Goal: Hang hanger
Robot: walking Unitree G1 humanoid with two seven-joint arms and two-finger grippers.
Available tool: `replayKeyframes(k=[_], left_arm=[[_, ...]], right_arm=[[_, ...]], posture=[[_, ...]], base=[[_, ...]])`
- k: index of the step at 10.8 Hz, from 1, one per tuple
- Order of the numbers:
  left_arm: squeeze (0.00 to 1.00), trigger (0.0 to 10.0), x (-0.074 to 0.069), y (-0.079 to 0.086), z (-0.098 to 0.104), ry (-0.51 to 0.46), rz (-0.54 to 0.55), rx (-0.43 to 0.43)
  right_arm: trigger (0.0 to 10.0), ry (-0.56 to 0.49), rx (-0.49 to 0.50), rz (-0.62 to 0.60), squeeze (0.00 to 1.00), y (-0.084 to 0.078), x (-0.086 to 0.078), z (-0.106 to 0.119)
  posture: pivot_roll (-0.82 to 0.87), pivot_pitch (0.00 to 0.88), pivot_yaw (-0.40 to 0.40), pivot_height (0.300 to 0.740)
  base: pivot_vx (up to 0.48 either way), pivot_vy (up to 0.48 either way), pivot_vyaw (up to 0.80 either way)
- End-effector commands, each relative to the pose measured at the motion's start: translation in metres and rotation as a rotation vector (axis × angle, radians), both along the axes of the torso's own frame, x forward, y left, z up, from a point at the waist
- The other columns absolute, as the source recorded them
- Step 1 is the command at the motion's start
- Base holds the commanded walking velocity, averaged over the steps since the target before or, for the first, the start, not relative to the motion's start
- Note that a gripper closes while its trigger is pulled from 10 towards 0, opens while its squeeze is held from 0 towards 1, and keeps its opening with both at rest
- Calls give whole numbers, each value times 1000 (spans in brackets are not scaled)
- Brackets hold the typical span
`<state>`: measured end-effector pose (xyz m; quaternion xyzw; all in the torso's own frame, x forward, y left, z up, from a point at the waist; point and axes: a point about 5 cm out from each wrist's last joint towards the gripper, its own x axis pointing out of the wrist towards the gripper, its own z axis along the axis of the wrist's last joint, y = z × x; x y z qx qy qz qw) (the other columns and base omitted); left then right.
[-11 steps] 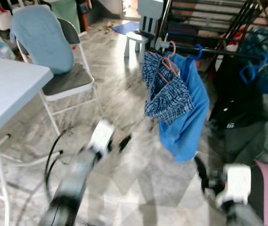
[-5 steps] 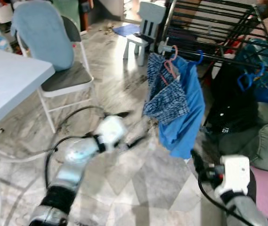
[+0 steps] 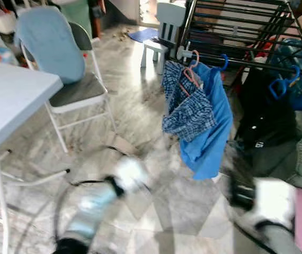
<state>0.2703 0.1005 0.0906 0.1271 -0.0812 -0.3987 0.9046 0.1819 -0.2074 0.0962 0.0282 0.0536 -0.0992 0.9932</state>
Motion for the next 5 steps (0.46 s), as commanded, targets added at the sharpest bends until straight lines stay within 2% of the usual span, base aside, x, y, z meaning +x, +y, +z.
replayKeyframes(k=[1,2,3,4,5], left_arm=[[0,10000,-1,8,3,17,74,-19],[0,10000,-1,17,1,58,147,-25],[0,10000,2,20,-4,116,159,-21],[0,10000,14,20,-2,95,170,5],[0,10000,32,21,11,32,194,14]], right_arm=[[10000,-26,9,-60,0,-8,-4,5],[10000,-13,8,-72,0,-6,-3,4],[10000,-8,-36,-93,0,-3,0,2],[10000,-11,-44,-100,0,-1,4,-1],[10000,-26,-55,-89,0,1,7,2]], posture=[[-4,0,-27,740],[9,0,-22,740],[18,0,-25,740],[20,0,-24,740],[16,0,-21,740]], base=[[0,0,0],[0,0,0],[0,0,0],[0,0,0],[0,0,0]])
